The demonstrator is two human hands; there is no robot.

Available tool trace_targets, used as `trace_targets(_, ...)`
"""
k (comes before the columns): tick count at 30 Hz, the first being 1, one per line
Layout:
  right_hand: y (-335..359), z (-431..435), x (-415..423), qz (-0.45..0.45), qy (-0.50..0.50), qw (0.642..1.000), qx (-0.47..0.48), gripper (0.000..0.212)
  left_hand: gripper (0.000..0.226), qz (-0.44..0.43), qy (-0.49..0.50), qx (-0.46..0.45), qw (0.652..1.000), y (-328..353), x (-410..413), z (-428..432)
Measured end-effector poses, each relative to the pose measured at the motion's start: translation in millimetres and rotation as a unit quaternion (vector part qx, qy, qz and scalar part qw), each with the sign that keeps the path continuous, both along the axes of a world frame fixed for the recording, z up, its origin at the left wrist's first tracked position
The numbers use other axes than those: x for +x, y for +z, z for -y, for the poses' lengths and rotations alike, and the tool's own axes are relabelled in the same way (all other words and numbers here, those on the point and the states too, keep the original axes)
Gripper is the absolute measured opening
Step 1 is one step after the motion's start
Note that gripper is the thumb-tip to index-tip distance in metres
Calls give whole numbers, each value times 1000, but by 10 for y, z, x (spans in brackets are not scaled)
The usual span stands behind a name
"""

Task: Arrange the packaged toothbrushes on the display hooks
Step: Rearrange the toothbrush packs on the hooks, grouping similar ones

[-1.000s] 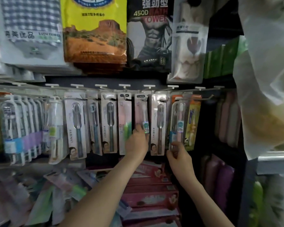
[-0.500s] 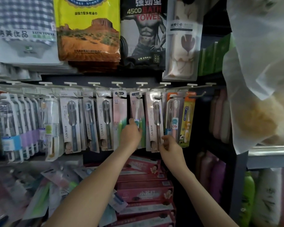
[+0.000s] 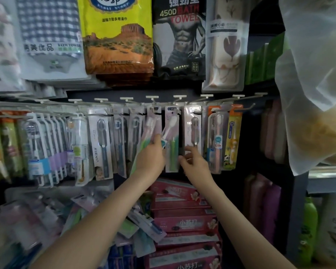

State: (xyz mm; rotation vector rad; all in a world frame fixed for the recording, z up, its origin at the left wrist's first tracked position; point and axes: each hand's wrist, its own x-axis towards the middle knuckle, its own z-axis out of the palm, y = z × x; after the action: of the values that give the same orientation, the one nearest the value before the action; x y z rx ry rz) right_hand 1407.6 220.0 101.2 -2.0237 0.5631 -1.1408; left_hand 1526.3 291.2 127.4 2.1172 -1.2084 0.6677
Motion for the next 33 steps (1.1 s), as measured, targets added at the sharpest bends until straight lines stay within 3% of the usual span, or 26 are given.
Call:
trace_targets(4, 88, -219, 90, 55, 69, 995, 35, 36, 40, 5, -30, 40, 999, 27, -167, -254)
trace_targets(8, 136, -439, 222, 86, 115, 989, 34, 13, 43, -38, -94, 11, 995, 75, -214, -510)
trace_targets(12, 282, -622, 289, 127, 127, 981, 70, 11, 38, -83, -170, -4, 982, 227, -178, -663)
trace_targets(19, 425, -806, 135, 160, 139, 963, 166, 24, 33, -123, -235, 83, 961, 384, -170, -890)
trace_targets(23, 303, -934, 118, 148, 111, 969, 166, 27, 53, -119, -193, 133, 965, 230, -136, -1119)
trace_targets(29, 116, -1444, 354, 71, 106, 989, 73, 21, 34, -104, -134, 123, 978, 46, 227, -1808)
trace_targets(31, 84, -1688, 558, 41, 112, 991, 64, 3, 29, -98, -110, 82, 986, 51, 425, -2126)
trace_targets(33, 105, -1983, 788, 14, 114, 992, 58, 34, 26, -84, -79, 46, 992, 84, 671, -2465)
